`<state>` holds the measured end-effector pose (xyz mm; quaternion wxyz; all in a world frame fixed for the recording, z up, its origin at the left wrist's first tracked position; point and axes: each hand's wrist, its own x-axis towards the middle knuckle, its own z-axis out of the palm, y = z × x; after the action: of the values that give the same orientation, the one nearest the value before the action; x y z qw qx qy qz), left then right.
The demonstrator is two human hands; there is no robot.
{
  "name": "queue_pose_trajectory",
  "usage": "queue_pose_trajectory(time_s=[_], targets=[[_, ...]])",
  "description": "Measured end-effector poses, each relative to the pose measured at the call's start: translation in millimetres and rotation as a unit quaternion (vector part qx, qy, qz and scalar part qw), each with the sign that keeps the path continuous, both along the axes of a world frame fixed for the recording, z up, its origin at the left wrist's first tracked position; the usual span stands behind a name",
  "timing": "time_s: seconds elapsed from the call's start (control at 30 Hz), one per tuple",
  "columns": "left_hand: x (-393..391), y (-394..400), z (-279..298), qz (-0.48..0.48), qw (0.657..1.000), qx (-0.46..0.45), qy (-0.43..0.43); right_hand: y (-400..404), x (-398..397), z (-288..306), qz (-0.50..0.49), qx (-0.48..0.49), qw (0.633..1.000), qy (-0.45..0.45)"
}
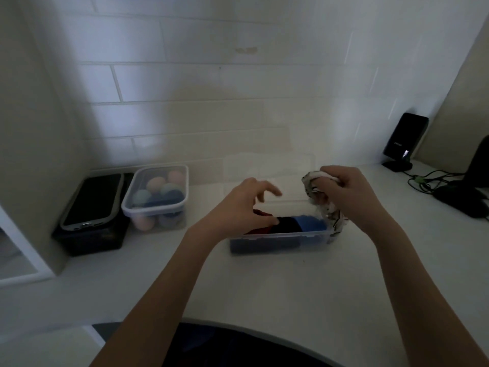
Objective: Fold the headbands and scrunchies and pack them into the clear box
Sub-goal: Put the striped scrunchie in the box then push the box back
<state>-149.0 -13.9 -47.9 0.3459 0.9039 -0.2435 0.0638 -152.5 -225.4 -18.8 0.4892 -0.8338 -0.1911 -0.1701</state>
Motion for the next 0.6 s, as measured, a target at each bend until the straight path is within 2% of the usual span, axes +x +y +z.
queue_pose_trajectory(time_s=[0.17,0.27,0.33,0.4,0.53,0.57,0.6], targets=[[-6.2,-26.6,10.4,-0.061,0.989,-0.124,0.043,12.5,-8.2,21.8,0.08,0.086,0.993,-0.022],[-1.4,-37.8,11.7,-0.091,0.967,-0.225,0.077,18.2,-6.8,33.5,0.088,0.131,0.987,-0.014],[1.7,-38.0,10.9,-0.08,0.946,-0.299,0.099,18.5,-4.9,38.3,0.103,0.198,0.974,0.024],[2.0,-36.3,12.9,-0.062,0.904,-0.392,0.156,16.1,-2.3,40.2,0.098,0.247,0.962,0.066],[10.2,-31.2,14.9,-0.064,0.808,-0.541,0.224,10.3,3.4,27.9,0.023,0.202,0.977,0.071],[12.6,-28.2,14.9,-0.076,0.77,-0.583,0.248,9.6,3.3,24.0,0.006,0.192,0.978,0.077],[14.7,-25.0,14.8,-0.103,0.717,-0.631,0.277,9.1,2.8,20.4,-0.009,0.177,0.98,0.084]])
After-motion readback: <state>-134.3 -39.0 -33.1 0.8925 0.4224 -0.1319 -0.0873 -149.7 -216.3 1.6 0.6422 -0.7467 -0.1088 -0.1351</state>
